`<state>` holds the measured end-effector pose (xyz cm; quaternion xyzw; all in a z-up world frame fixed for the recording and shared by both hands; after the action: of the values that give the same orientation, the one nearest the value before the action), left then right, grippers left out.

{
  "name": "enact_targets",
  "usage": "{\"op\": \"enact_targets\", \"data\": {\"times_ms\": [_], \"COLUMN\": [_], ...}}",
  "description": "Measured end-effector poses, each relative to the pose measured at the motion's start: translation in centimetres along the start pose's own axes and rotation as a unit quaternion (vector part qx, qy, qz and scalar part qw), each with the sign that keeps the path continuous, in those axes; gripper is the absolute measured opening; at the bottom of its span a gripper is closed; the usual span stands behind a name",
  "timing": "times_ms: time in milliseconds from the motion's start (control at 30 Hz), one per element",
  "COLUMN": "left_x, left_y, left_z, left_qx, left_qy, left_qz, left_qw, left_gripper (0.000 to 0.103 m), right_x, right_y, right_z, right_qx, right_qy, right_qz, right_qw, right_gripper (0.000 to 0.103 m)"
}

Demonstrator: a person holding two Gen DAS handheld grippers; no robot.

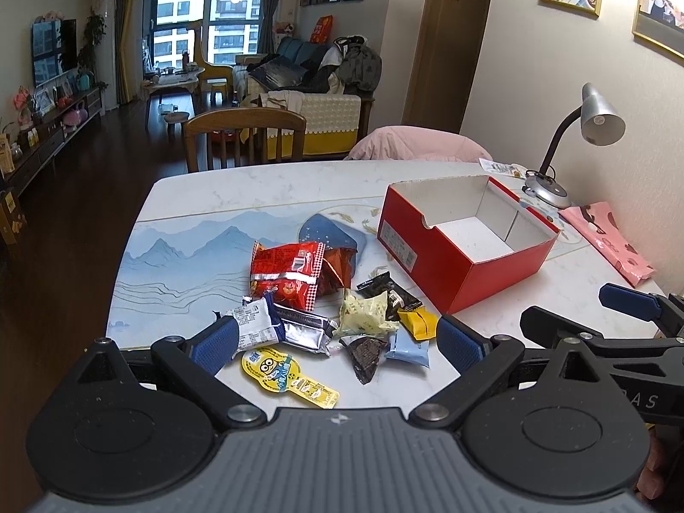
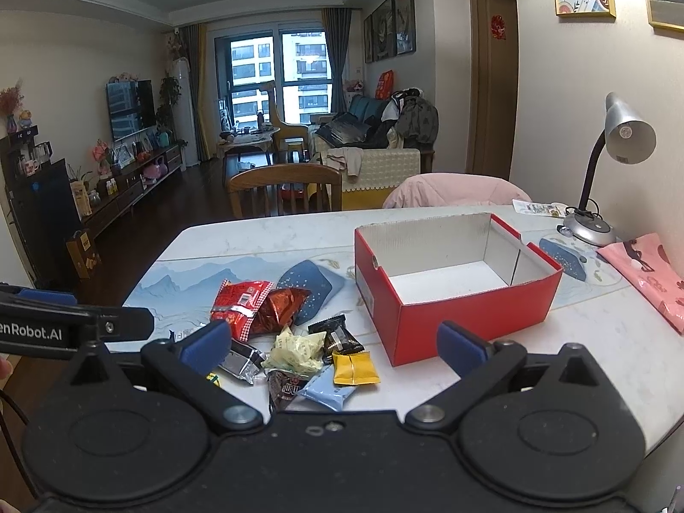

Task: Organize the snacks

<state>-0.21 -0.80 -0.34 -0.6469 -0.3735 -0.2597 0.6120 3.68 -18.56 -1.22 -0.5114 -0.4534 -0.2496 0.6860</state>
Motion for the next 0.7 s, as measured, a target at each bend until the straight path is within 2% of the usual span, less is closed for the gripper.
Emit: {"op": "enact_targets", "data": {"times_ms": [400, 600, 700], "left_x": [-0.2, -0.5, -0.8], "left_y": [1.3, 2.4, 3.2], "left_z": [1.3, 2.0, 2.5], "left_qx": [0.000, -0.005, -0.003], "left_qy": [-0.019, -0.028, -0.039], "left_qz": [0.013, 0.031, 0.047], "left_qw": [0.9997, 0.9991, 0.9981], "left_gripper": [0.099, 0.099, 0.099], "right_x": [0.2, 0.2, -0.1], "right_y": [1.2, 2.5, 3.3], "right_z": [0.8, 0.8, 0.5], "right_qx": [0.013, 0.024, 0.015], "right_qy": [-0.011, -0.009, -0.010], "right_qz": [0.015, 0.030, 0.036], "right_qw": [1.000, 0.999, 0.999], "right_gripper": [0.103, 0.103, 0.103]}}
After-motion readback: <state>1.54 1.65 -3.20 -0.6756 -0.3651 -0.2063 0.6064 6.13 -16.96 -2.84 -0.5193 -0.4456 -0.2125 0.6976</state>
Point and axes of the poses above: each gripper's, at about its wrist camera, not at the fingertips, and y roughly the way its jaws point, z to its left, x to its top, the point moved 3 cm from there along y, roughly the way its jaws point, and after that the axes turned 3 degrees about -z, right-handed, at the moved point
